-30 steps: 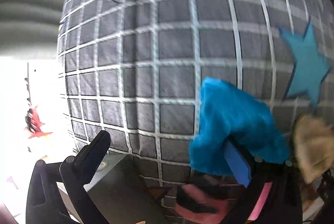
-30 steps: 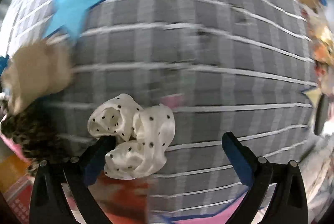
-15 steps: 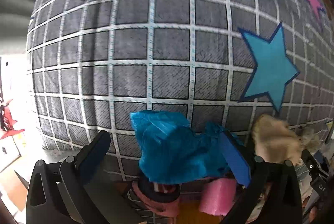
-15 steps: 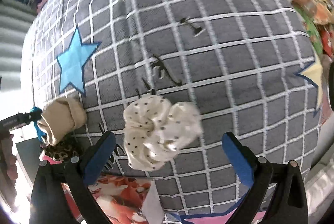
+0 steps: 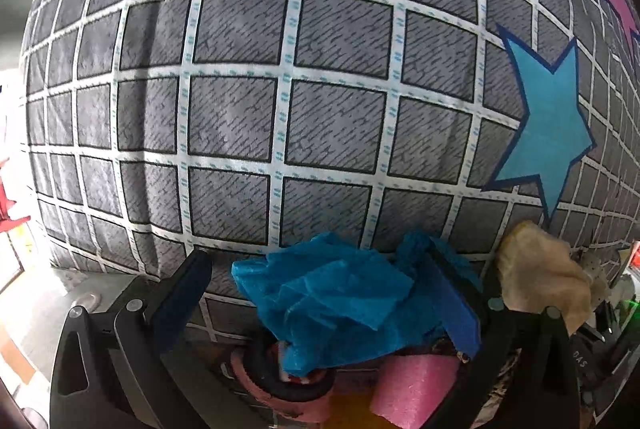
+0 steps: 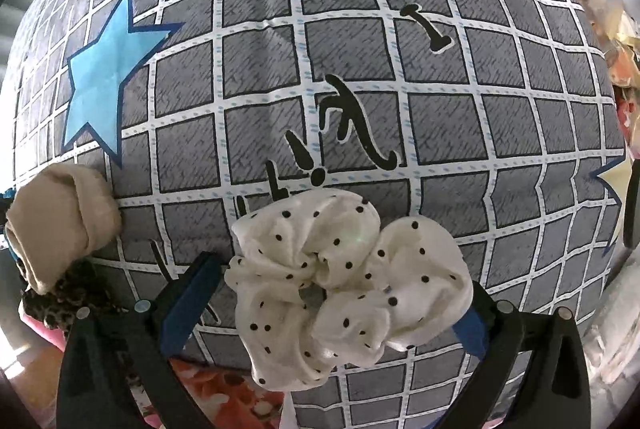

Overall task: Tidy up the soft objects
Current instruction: 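Grasp the blue cloth with left tool while right tool grasps polka-dot scrunchie, then carry the blue cloth and cream scrunchie with both tools over the white box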

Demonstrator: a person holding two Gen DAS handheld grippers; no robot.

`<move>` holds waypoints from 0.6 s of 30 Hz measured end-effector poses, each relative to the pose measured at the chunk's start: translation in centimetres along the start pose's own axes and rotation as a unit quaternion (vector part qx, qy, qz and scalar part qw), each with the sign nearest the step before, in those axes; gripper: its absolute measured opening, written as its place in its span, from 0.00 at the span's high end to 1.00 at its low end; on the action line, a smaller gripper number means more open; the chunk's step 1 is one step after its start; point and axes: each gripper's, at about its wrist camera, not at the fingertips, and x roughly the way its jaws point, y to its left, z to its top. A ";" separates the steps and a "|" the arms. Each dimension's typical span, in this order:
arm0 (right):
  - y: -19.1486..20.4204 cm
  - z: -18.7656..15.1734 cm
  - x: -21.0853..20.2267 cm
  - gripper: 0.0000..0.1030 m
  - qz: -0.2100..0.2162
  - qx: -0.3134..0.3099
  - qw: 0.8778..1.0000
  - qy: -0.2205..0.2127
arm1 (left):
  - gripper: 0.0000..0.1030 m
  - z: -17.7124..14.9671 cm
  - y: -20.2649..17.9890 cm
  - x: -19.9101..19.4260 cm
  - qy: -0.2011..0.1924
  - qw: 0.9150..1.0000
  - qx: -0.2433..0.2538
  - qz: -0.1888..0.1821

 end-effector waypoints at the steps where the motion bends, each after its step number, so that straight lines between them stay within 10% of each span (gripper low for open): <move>1: -0.5 0.0 0.0 0.00 0.001 -0.001 1.000 0.001 | 0.00 -0.1 0.0 0.1 0.004 1.000 -0.001 -0.003; 8: -4.6 1.6 1.7 0.02 0.002 -0.017 1.000 0.019 | 0.18 -1.0 1.1 2.0 0.010 0.999 0.044 -0.003; 10: -4.1 1.2 1.4 0.13 -0.004 -0.032 0.999 0.003 | 0.33 -1.3 0.3 1.6 0.005 0.998 0.065 -0.009; 12: -3.6 0.6 0.7 0.36 -0.006 -0.048 0.999 -0.014 | 0.83 -1.7 -0.8 0.7 0.002 0.996 0.087 -0.028; 15: -3.7 0.3 -0.1 0.69 0.015 -0.059 0.998 -0.029 | 0.88 -2.3 -2.0 0.0 -0.008 0.993 0.108 -0.042; 18: -4.6 0.0 -0.6 0.71 0.054 -0.042 0.997 -0.028 | 0.88 -3.4 -2.7 -1.5 -0.035 0.992 0.113 -0.046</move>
